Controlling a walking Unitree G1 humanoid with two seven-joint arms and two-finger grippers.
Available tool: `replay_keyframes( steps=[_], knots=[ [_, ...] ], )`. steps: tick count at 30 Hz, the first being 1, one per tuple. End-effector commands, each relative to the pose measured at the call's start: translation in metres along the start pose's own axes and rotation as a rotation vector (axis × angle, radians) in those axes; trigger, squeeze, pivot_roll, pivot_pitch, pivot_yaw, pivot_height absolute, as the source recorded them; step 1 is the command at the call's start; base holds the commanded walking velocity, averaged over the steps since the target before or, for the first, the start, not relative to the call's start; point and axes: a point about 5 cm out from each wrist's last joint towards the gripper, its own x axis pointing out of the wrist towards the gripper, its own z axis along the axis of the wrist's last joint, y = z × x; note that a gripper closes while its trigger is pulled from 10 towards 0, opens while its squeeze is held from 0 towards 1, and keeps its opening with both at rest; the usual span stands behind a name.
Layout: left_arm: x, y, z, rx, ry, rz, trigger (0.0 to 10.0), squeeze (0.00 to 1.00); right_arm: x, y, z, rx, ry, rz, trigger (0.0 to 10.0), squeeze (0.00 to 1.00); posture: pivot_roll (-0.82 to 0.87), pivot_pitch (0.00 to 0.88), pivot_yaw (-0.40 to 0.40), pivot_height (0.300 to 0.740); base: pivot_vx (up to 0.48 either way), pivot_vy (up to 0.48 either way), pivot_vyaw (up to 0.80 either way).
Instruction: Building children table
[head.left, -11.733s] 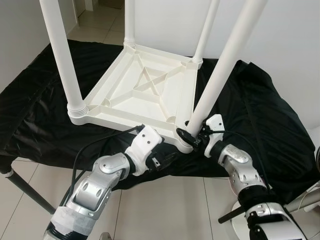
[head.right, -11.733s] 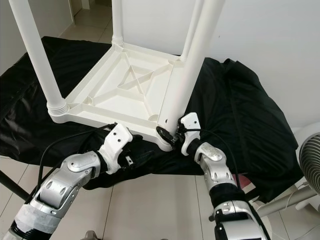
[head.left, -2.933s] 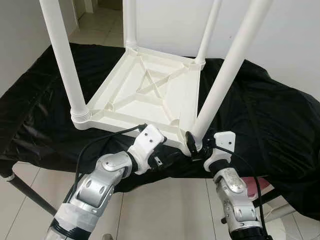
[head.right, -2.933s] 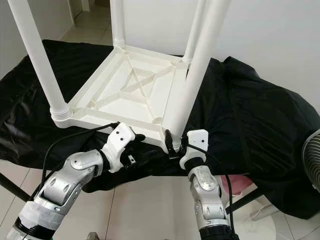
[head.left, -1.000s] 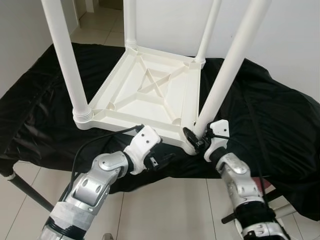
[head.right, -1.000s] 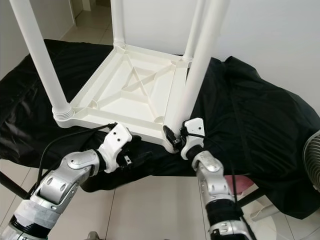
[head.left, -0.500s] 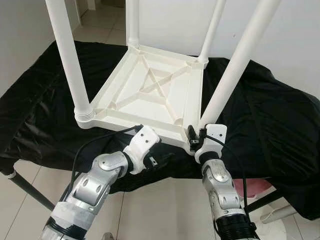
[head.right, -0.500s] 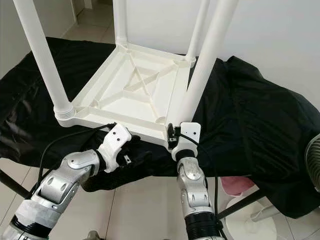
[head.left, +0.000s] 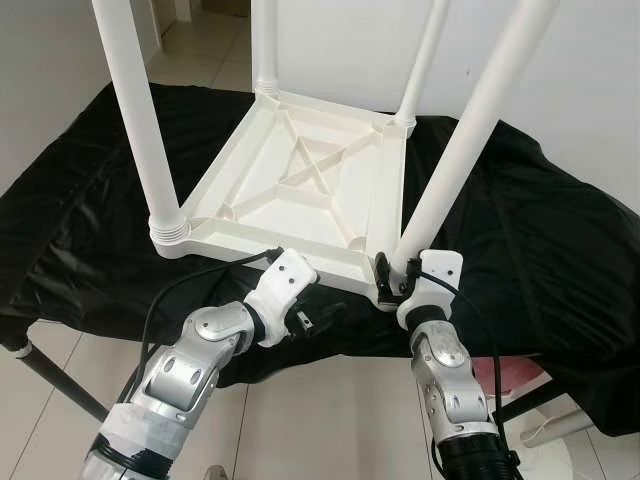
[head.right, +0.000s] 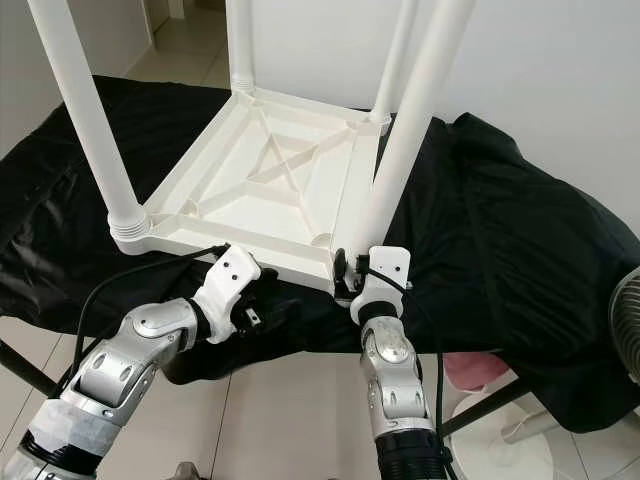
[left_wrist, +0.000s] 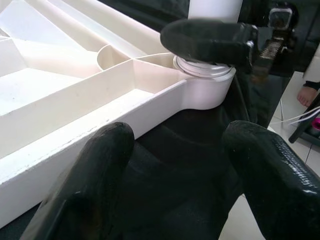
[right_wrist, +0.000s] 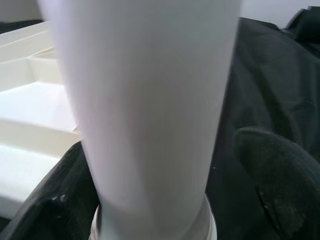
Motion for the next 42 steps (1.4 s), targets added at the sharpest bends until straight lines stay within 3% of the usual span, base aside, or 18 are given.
replay_keyframes(
  steps=[1,4,16,25,32,33,34,35,42],
  knots=[
    [-0.001,0.001,0.001,0.005,-0.011,0.037,10.0,0.0,-0.003,-0.003,0.002,-0.014,-0.017,0.05,10.0,0.0,0.03,0.009,-0.09,0.74,0.0,0.0,0.0],
    [-0.001,0.002,0.003,0.003,-0.02,0.044,10.0,0.0,-0.008,-0.008,-0.001,-0.044,-0.009,0.172,10.0,0.0,0.03,0.005,-0.081,0.74,0.0,0.0,0.0],
    [-0.003,-0.001,0.004,0.009,-0.021,0.038,10.0,0.0,0.0,-0.03,0.005,-0.073,-0.014,0.349,10.0,0.0,0.05,0.012,-0.089,0.74,0.0,0.0,0.0],
    [-0.006,0.0,0.003,0.004,-0.021,0.059,10.0,0.0,0.009,-0.03,0.004,-0.11,0.032,0.544,10.0,0.0,0.07,0.002,-0.1,0.74,0.0,0.0,0.0],
    [-0.006,0.002,0.003,0.005,-0.022,0.065,10.0,0.0,0.016,-0.025,-0.002,-0.132,0.068,0.628,10.0,0.0,0.08,0.002,-0.103,0.74,0.0,0.0,0.0],
    [-0.006,0.001,0.003,0.008,-0.019,0.065,10.0,0.0,0.018,-0.025,-0.005,-0.135,0.078,0.644,6.5,0.0,0.08,0.003,-0.104,0.74,0.0,0.0,0.0],
    [-0.006,0.001,0.003,0.008,-0.019,0.065,10.0,0.0,0.018,-0.025,-0.005,-0.135,0.078,0.644,6.5,0.0,0.08,0.003,-0.104,0.74,0.0,0.0,0.0],
    [-0.006,0.001,0.003,0.008,-0.019,0.064,10.0,0.0,0.02,-0.026,-0.006,-0.132,0.083,0.648,0.0,0.0,0.08,0.004,-0.105,0.74,0.0,0.0,0.0],
    [-0.006,0.001,0.003,0.006,-0.021,0.064,10.0,0.0,0.024,-0.03,-0.007,-0.129,0.088,0.65,0.0,0.0,0.08,0.001,-0.11,0.74,0.0,0.0,0.0]
  ],
)
